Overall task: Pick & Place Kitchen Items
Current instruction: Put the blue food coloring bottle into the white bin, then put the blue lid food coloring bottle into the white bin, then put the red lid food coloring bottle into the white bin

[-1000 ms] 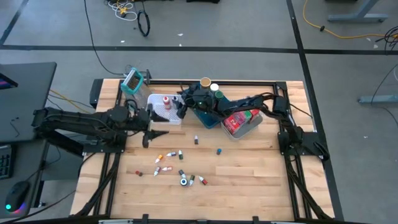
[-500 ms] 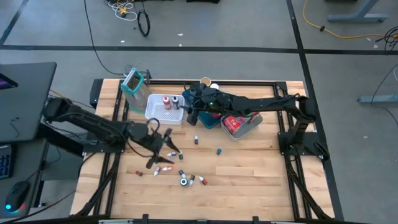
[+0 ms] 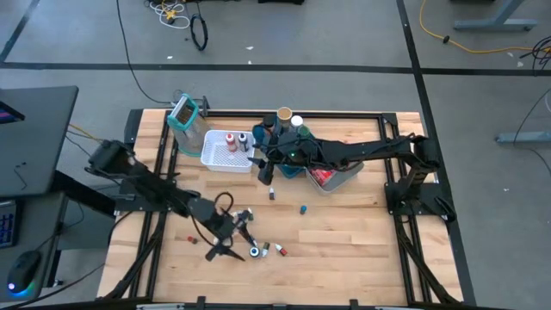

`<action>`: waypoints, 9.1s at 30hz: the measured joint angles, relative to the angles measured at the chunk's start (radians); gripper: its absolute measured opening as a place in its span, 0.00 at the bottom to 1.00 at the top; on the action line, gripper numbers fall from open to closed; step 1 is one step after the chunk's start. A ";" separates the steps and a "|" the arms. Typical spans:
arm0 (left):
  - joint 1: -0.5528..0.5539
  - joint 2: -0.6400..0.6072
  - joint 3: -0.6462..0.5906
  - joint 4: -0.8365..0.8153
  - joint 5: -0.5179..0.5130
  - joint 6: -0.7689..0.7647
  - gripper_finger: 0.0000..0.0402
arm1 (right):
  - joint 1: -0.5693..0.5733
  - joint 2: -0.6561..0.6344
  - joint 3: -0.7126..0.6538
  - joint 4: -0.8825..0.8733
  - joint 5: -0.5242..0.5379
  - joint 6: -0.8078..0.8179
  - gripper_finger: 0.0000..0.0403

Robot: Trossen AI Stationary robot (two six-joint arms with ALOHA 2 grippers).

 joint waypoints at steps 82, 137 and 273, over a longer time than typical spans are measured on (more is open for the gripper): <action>0.796 -0.383 -0.272 -0.505 -0.938 -0.272 0.41 | 0.019 -0.064 -0.002 -0.447 0.367 0.143 0.53; 0.461 -0.929 -0.273 -0.378 -0.695 -0.026 0.48 | 0.019 -0.065 -0.076 -0.377 0.303 0.123 0.53; -0.107 -0.738 -0.226 -0.438 0.057 0.130 0.48 | -0.061 0.378 0.129 0.249 -0.420 0.015 0.40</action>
